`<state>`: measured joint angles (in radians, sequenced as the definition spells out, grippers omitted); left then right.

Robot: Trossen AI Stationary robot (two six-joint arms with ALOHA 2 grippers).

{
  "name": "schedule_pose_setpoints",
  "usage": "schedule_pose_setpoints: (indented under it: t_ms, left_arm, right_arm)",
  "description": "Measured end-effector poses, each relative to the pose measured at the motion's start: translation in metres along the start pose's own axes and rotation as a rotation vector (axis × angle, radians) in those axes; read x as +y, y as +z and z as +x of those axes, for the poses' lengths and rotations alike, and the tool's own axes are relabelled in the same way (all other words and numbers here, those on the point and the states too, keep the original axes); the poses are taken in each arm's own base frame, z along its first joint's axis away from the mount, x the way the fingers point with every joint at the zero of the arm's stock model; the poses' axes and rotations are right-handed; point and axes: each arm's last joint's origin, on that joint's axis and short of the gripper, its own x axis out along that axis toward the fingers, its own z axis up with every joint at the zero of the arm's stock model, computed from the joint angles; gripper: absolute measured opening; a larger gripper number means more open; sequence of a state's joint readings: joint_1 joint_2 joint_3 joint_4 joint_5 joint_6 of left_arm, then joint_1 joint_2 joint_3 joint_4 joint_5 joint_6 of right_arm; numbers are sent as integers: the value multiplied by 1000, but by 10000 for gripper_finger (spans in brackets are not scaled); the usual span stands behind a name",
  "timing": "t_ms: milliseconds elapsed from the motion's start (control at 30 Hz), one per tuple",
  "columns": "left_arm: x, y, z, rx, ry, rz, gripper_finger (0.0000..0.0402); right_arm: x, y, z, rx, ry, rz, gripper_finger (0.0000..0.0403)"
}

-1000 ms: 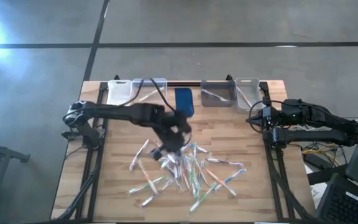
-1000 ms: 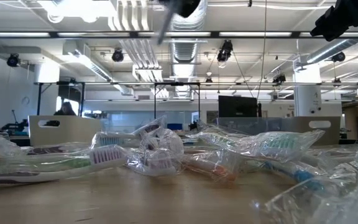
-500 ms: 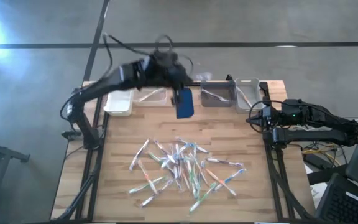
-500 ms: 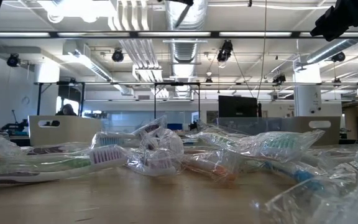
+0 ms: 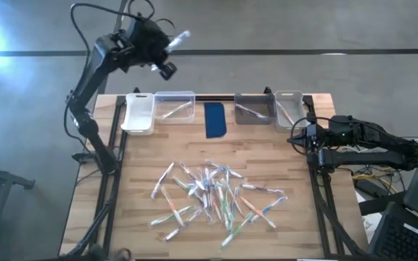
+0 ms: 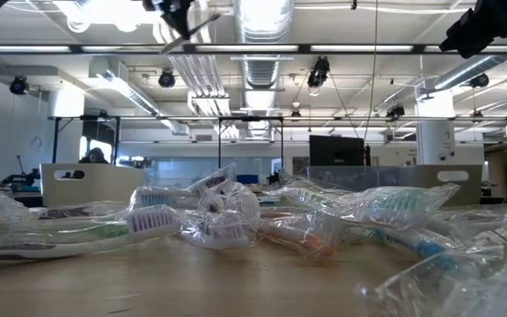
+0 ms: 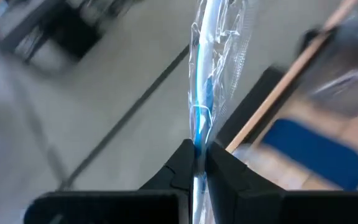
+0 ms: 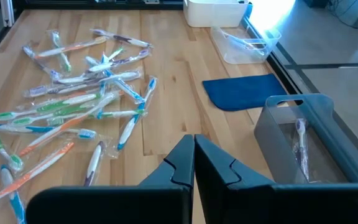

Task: Pick & Place Toothbrushes
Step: Put the blue toothbrush into the white bin

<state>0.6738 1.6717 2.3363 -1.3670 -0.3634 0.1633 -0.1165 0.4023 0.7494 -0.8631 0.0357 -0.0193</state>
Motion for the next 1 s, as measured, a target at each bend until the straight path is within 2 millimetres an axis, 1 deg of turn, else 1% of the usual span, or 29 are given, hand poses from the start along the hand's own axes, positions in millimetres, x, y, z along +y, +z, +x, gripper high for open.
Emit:
schedule_pose_setpoints:
  t_ms: [100,167,367,467,600,767,1000]
  left_arm:
    - [11,-15,4,146,58,-32,26]
    - [15,-22,6,212,69,-68,26]
    - [22,-35,25,314,108,-175,26]
    - [24,-44,39,379,134,-250,26]
    - [20,-60,62,487,160,-314,26]
    - [11,-86,87,622,175,-352,26]
    - [0,-121,114,702,134,-431,26]
  right_arm:
    - [0,0,0,-1,0,0,8]
    - [0,0,0,0,0,0,8]
    - [0,0,0,0,0,0,8]
    - [0,0,0,0,0,0,8]
    - [0,0,0,-1,0,0,8]
    - [0,0,0,0,1,0,8]
    - [0,0,0,0,1,0,8]
